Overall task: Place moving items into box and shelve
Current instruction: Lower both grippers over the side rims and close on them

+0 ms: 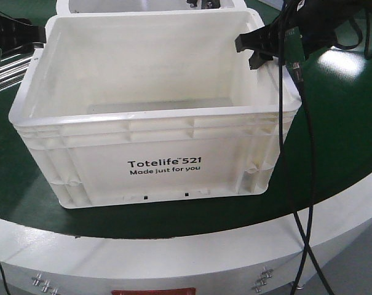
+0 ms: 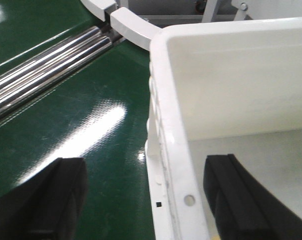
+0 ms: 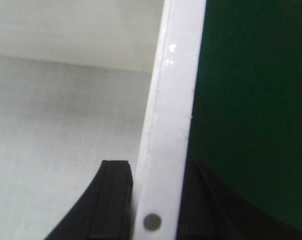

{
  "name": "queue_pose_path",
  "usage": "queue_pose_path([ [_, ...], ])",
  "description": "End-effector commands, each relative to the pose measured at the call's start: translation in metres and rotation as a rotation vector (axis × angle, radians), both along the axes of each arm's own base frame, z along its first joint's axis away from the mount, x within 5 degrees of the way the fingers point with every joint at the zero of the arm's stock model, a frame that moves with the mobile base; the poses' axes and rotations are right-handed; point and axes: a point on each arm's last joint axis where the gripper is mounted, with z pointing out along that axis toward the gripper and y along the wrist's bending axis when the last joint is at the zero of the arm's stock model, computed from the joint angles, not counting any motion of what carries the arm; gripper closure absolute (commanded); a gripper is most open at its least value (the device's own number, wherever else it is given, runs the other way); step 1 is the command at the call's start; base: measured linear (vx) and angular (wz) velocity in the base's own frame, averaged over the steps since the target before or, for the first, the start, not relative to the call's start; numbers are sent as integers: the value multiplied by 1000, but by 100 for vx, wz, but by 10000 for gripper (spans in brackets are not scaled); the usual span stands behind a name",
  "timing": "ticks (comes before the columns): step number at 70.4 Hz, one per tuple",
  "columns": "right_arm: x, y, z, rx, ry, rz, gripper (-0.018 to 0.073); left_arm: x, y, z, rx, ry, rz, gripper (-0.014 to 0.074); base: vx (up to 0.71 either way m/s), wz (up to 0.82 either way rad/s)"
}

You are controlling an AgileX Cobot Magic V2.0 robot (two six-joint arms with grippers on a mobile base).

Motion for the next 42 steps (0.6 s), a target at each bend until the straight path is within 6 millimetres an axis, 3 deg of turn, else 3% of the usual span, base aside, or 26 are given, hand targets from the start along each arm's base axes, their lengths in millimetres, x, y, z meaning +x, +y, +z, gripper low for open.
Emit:
queue_pose_path([
  [1,-5,3,29,67,-107,19,571,-4,-2,29,-36,-151,-16,10,0,0],
  [42,-5,4,29,73,-107,25,571,-8,-5,23,-88,-64,-9,10,0,0],
])
